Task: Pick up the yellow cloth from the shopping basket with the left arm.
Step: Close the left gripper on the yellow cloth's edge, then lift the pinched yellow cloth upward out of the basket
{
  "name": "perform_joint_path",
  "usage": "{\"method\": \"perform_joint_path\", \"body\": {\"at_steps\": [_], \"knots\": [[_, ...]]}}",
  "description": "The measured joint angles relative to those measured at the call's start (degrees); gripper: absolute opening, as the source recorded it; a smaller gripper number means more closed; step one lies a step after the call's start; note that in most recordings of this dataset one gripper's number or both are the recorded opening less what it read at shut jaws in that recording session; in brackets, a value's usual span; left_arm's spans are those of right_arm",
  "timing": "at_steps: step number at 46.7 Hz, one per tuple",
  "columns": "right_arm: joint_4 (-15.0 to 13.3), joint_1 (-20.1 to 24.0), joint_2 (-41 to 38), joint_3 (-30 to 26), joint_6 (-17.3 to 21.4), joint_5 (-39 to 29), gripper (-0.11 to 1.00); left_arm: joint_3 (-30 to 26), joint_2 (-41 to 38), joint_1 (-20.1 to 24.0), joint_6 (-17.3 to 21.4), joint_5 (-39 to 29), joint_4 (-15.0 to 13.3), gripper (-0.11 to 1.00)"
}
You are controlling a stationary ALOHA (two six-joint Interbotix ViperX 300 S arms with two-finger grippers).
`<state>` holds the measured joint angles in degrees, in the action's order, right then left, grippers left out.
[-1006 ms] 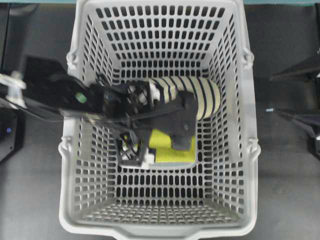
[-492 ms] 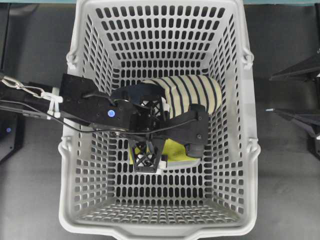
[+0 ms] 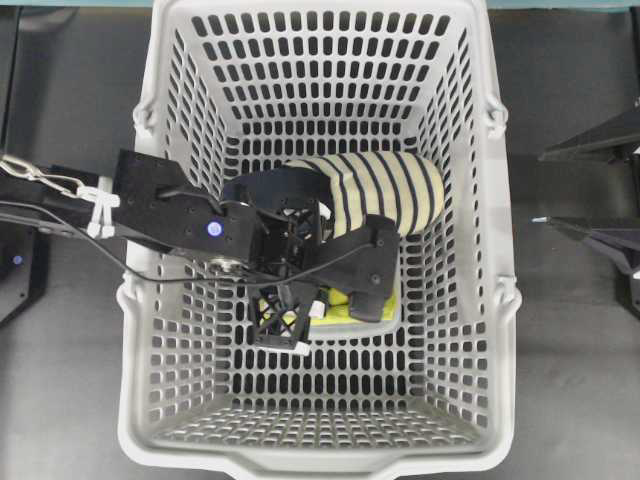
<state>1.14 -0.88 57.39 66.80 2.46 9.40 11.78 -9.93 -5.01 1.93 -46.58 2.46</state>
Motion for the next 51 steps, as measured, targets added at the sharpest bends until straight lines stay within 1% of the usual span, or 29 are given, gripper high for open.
{"method": "perform_joint_path", "body": {"at_steps": [7, 17, 20, 24, 31, 37, 43, 51], "knots": [[0.0, 0.0, 0.0, -0.1, 0.1, 0.0, 0.75, 1.1, 1.2, 0.0, 1.6, -2.4, 0.0, 0.14], [0.0, -0.3, -0.1, -0.1, 0.0, 0.0, 0.75, 1.4, 3.2, 0.1, 1.4, -3.1, 0.0, 0.14], [0.0, -0.4, 0.0, 0.0, 0.0, 0.0, 0.75, 0.9, 3.4, 0.1, 1.1, -3.3, 0.0, 0.14], [0.0, -0.4, 0.0, 0.0, 0.0, 0.0, 0.75, -1.2, 3.8, -0.2, 0.5, -3.3, 0.0, 0.14], [-0.1, -0.3, 0.0, 0.1, 0.1, 0.0, 0.75, -8.3, 4.9, -1.4, 0.3, -5.0, 0.0, 0.14], [0.0, -0.4, 0.1, 0.1, 0.0, 0.0, 0.75, -16.7, 5.8, -2.0, 0.4, -9.8, 0.0, 0.14], [-0.1, -0.4, 0.5, 0.1, 0.0, 0.0, 0.75, -26.3, 5.8, -2.3, 0.5, -18.2, 0.0, 0.14], [0.0, -0.4, 1.5, 0.4, 0.0, 0.0, 0.75, -36.9, 5.4, -2.5, 0.5, -30.4, 0.0, 0.14]]}}
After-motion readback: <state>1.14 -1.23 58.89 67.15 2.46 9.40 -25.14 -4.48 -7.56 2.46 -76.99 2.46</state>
